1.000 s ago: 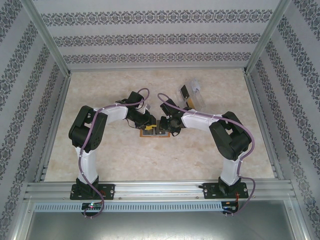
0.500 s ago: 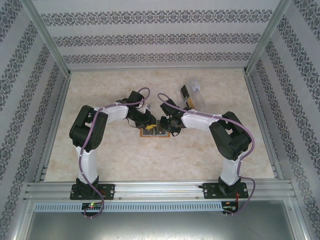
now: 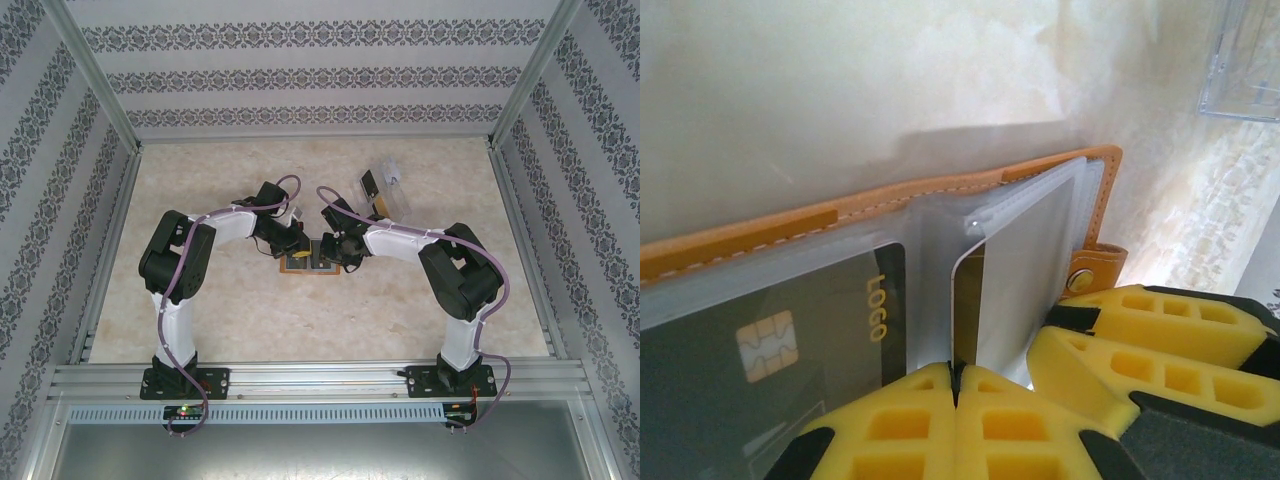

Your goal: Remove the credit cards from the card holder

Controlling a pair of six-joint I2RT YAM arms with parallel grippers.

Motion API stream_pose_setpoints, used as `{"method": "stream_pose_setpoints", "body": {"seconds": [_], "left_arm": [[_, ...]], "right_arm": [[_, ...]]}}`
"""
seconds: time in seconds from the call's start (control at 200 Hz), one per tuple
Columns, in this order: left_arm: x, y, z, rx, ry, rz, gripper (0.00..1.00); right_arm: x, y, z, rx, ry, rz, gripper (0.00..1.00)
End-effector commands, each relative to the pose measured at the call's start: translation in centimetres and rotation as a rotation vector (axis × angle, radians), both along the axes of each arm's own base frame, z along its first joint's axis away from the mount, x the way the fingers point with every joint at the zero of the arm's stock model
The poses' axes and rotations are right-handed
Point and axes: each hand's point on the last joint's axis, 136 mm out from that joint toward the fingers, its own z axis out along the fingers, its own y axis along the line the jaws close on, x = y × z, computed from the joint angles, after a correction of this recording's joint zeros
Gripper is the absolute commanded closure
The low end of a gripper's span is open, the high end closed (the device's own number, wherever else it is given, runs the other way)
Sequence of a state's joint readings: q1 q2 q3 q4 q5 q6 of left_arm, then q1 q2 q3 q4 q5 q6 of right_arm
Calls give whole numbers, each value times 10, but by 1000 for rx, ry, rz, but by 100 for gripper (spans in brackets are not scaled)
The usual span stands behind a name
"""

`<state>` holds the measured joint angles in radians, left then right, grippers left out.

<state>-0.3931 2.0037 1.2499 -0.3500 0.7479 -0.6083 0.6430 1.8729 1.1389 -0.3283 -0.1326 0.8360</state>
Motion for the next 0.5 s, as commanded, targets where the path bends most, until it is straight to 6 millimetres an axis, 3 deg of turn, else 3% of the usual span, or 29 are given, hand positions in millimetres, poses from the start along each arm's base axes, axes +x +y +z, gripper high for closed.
{"method": "stream_pose_setpoints", "body": {"seconds": [0.0, 0.15, 0.28, 0.38, 0.495], "left_arm": [[-11, 8, 7, 54, -20, -34, 100], [-16, 24, 22, 119, -74, -40, 100], [-20, 40, 36, 159, -117, -29, 100], [-22, 53, 47, 191, -155, -12, 100], [-20, 61, 64, 191, -210, 10, 100]], "right_arm": [[-13, -17, -19, -59, 58, -31, 75], [-13, -26, -20, -68, 31, -70, 75], [-8, -22, -10, -37, -9, -61, 75], [-1, -12, 11, 21, -72, -30, 73], [4, -1, 50, 117, -206, 17, 62]]}}
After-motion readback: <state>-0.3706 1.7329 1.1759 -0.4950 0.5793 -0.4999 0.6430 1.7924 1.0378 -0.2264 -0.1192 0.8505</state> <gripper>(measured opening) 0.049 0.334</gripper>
